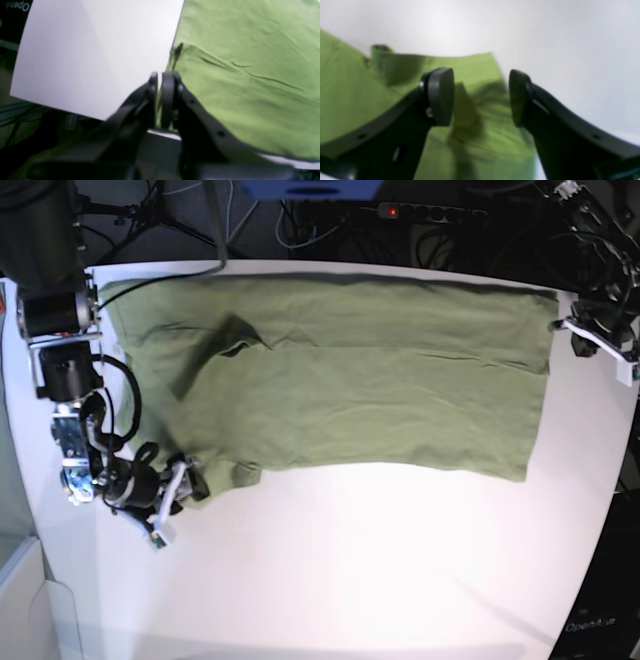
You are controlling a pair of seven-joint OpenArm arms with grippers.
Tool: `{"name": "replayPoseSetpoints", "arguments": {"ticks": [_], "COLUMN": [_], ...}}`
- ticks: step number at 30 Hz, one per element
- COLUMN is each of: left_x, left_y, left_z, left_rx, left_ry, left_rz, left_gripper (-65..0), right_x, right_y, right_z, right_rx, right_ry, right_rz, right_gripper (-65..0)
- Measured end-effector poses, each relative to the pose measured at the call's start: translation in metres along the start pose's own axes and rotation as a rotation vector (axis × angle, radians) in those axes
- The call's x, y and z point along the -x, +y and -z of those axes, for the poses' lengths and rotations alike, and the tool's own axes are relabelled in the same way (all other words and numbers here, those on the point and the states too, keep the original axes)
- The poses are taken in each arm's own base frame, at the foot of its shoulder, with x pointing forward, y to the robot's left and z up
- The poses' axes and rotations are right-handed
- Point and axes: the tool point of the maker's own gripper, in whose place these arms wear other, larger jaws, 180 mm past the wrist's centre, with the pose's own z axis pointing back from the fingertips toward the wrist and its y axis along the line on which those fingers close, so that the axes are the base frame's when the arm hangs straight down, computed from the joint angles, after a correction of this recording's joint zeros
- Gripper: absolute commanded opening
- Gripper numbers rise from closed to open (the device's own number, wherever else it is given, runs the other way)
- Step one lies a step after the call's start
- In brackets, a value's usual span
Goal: Fold the T-shirt properly
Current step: 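Move the right gripper to the hem corner and grasp it, then move the left gripper to the other hem corner and grasp it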
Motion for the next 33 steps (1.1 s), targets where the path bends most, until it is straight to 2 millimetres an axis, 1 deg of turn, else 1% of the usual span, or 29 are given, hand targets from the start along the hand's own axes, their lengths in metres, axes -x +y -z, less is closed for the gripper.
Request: {"name": "replayPoseSetpoints", "arguments": {"ticks": [3,5,7,8,9,10,13,14,15,17,19,22,25,27,29,31,32,33], "left_x": [0.001,0.000,0.001,0.001,0.001,0.001,0.000,-0.001,-0.002,-0.008,-0.019,-0.035,-0.038,-0.044,-0.057,-0.071,-0.073,-0.075], "left_y": [0.000,0.000,0.000,0.000,0.000,0.000,0.000,0.001,0.001,0.001,0.003,0.017,0.030,0.033,0.035,0.037,0.036,0.034], "left_z": [0.000,0.000,0.000,0.000,0.000,0.000,0.000,0.000,0.000,0.001,0.000,-0.005,-0.010,-0.010,-0.011,-0.008,-0.003,0.003], "left_rx": [-0.002,-0.001,0.000,0.000,-0.001,-0.001,-0.001,-0.003,-0.003,-0.003,-0.010,-0.041,-0.077,-0.083,-0.081,-0.069,-0.060,-0.046], "left_ry": [0.002,0.001,0.002,0.002,0.003,0.002,0.000,-0.001,-0.009,-0.023,-0.049,-0.108,-0.116,-0.125,-0.148,-0.186,-0.185,-0.179], "left_rz": [-0.001,-0.001,-0.001,-0.001,-0.001,-0.002,-0.003,-0.007,-0.006,-0.008,-0.021,-0.062,-0.100,-0.120,-0.115,-0.127,-0.141,-0.159], "left_gripper": [-62.4,-62.4,-62.4,-62.4,-62.4,-62.4,-62.6,-62.6,-62.6,-62.6,-62.5,-62.5,-62.4,-62.4,-62.4,-62.3,-61.9,-60.2], "right_x": [0.005,0.007,0.006,0.005,0.004,0.003,0.003,0.002,0.002,0.003,0.003,0.003,0.009,0.014,0.018,0.018,0.018,0.019], "right_y": [0.000,-0.005,-0.006,-0.006,-0.006,-0.005,-0.003,-0.003,-0.003,-0.003,-0.003,-0.003,-0.002,0.001,0.002,0.001,0.001,0.002], "right_z": [0.006,0.007,0.006,0.006,0.006,0.007,0.007,0.007,0.007,0.007,0.007,0.007,0.008,0.009,0.009,0.008,0.008,0.008], "right_rx": [-0.008,0.002,0.003,0.003,0.002,0.000,-0.004,-0.005,-0.005,-0.004,-0.005,-0.005,-0.007,-0.012,-0.013,-0.011,-0.010,-0.011], "right_ry": [-0.005,-0.005,-0.017,-0.019,-0.027,-0.036,-0.041,-0.044,-0.044,-0.044,-0.044,-0.042,-0.036,-0.029,-0.021,-0.023,-0.024,-0.025], "right_rz": [0.041,0.059,0.060,0.059,0.060,0.061,0.061,0.062,0.063,0.063,0.062,0.061,0.066,0.071,0.073,0.073,0.073,0.073], "right_gripper": [-30.2,-30.6,-31.0,-31.5,-33.7,-38.3,-57.2,-61.1,-63.1,-64.0,-64.0,-63.7,-63.5,-63.5,-63.5,-63.7,-63.7,-63.8]}}
